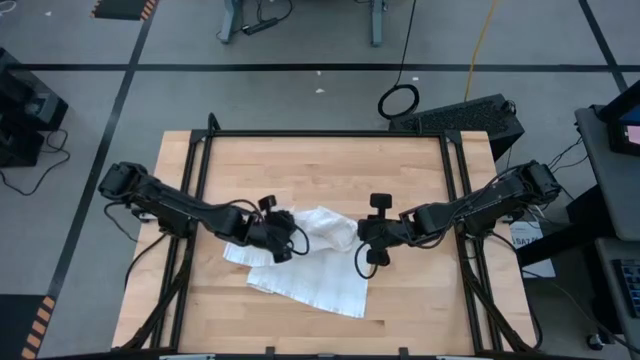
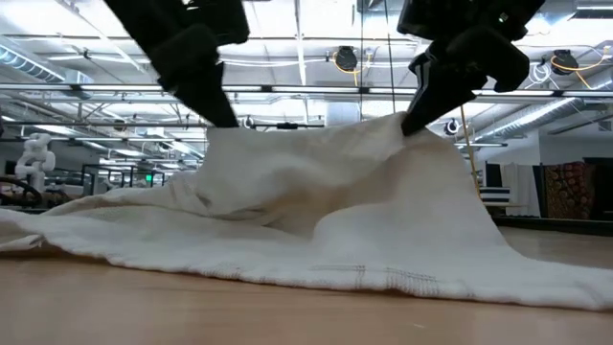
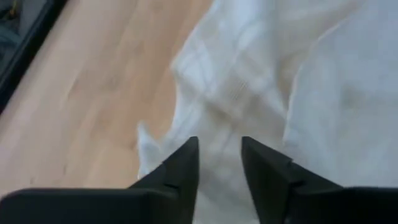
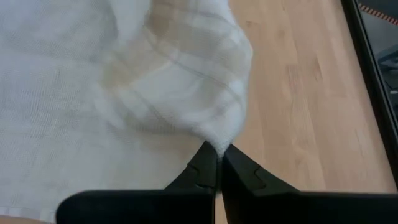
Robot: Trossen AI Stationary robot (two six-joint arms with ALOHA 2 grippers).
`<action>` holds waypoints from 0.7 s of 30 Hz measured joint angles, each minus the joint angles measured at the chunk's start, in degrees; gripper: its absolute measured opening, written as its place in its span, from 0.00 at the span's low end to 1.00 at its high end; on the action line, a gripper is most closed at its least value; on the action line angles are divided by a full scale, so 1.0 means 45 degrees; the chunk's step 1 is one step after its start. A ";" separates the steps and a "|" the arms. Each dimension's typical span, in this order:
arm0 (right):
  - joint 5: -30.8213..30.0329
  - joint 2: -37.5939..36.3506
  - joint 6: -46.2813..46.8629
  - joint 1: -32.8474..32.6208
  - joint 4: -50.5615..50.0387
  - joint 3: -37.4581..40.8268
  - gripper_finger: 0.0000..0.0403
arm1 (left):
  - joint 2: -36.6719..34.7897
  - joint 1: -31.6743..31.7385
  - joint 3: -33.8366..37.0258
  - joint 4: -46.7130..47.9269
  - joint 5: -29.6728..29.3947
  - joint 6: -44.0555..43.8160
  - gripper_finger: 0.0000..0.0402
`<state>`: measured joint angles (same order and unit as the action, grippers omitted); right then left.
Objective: Roll towel
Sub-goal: Roll the white kitchen towel
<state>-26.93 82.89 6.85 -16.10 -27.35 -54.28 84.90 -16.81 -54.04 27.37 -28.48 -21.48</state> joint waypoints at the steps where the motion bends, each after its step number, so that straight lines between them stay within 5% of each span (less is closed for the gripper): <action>1: -0.0003 0.0000 0.0000 0.0000 0.0006 0.0000 0.00 | 0.0002 -0.0162 0.0000 0.0292 -0.0002 -0.0134 0.37; 8: -0.0003 0.0000 0.0116 -0.0005 0.0018 0.0000 0.00 | 0.0242 -0.1503 0.0000 0.0368 0.0309 0.0791 0.54; 13: 0.0002 0.0005 0.0233 -0.0005 0.0013 0.0000 0.00 | 0.0248 -0.2155 0.0000 0.0454 0.0136 0.1567 0.55; 21: 0.0001 0.0005 0.0234 -0.0005 0.0013 0.0000 0.00 | 0.0248 -0.2290 -0.0447 0.1173 -0.1852 0.2083 0.55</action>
<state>-26.92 82.91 7.91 -16.12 -27.29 -54.28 86.02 -27.12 -56.05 32.65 -36.81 -12.11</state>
